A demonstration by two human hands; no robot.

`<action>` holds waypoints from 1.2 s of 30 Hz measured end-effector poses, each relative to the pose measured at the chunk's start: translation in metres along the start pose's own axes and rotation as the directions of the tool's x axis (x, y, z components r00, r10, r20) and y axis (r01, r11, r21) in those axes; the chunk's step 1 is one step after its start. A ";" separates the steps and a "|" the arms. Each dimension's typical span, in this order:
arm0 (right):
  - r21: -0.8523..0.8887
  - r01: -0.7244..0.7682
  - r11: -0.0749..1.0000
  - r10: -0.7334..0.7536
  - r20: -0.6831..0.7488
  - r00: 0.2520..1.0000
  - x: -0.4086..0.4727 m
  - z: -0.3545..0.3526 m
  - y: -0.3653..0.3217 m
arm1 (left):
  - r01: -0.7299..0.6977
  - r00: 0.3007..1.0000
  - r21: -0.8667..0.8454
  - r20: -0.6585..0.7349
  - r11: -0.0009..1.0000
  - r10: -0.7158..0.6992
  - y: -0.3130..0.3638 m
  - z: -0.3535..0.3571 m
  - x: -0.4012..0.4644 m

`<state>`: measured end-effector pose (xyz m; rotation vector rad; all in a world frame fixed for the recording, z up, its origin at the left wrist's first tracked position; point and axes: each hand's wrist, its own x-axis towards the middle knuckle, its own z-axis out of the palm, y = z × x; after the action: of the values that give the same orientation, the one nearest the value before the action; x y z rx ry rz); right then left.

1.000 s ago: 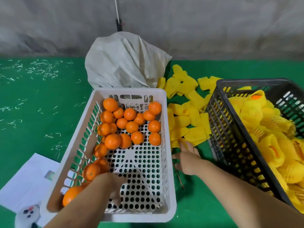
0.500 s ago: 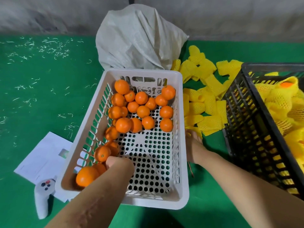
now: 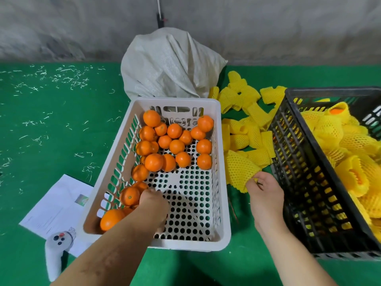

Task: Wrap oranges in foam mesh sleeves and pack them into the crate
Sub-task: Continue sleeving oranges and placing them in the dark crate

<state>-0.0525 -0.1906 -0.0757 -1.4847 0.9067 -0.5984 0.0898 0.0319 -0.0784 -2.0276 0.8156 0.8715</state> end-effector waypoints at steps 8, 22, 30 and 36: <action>0.186 0.155 0.970 -0.164 0.033 0.986 -0.050 -0.003 -0.046 | -0.774 0.586 -0.632 -0.732 0.027 -0.348 0.013 -0.006 -0.068; 0.075 0.404 0.911 -0.405 -0.004 0.914 -0.087 0.002 -0.073 | -0.772 0.613 -0.371 -0.648 -0.516 -0.451 0.063 0.001 -0.106; -0.130 0.378 0.917 -0.368 0.093 0.925 -0.081 -0.005 -0.065 | -0.749 0.615 -0.381 -0.705 -0.543 -0.354 0.081 -0.003 -0.119; -0.043 0.283 0.958 -0.280 0.079 0.957 -0.084 -0.013 -0.055 | -0.662 0.659 -0.388 -0.709 -0.641 -0.251 0.089 -0.009 -0.123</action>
<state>-0.0989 -0.1318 -0.0083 -1.6885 0.6633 -0.7272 -0.0450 0.0107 -0.0120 -4.1694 1.2031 2.0947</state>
